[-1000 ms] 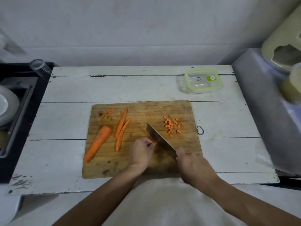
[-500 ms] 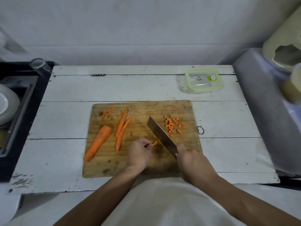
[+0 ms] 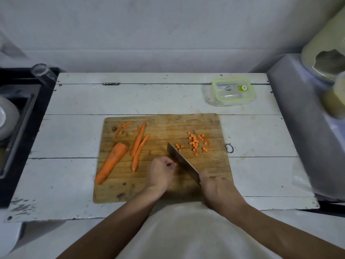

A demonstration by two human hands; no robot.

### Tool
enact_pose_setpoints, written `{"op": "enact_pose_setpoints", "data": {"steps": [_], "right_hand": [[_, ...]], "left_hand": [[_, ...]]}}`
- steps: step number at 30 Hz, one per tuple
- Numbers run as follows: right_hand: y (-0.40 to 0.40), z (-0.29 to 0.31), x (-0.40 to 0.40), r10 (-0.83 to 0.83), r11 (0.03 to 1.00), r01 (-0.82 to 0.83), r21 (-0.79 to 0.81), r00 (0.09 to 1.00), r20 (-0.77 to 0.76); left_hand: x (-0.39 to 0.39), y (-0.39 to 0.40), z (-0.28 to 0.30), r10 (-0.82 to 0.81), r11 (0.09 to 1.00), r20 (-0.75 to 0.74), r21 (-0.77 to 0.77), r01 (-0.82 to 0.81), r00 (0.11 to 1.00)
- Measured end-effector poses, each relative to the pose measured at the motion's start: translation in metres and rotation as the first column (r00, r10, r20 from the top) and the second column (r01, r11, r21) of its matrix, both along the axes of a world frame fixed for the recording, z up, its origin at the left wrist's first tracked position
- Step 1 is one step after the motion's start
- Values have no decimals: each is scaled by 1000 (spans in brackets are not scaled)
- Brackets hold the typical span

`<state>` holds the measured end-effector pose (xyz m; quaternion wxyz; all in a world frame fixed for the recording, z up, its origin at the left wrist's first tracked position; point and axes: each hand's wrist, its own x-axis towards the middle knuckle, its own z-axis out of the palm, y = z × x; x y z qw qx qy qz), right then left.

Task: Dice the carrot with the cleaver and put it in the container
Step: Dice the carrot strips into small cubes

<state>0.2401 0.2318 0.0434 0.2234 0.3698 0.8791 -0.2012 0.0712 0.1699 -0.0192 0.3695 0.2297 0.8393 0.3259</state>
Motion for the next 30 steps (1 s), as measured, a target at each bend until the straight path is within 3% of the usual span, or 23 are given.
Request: {"op": "enact_pose_setpoints", "data": {"steps": [8, 24, 30], "right_hand": [[7, 1, -20, -59, 994, 73, 82, 985, -161], [-3, 4, 5, 14, 1000, -14, -5, 1000, -4], [0, -11, -17, -34, 998, 38, 47, 996, -88]], "left_hand": [[0, -1, 3, 23, 1000, 37, -4, -23, 999], [0, 2, 1, 22, 999, 16, -35, -21, 1000], [1, 3, 3, 22, 999, 15, -37, -21, 1000]]}}
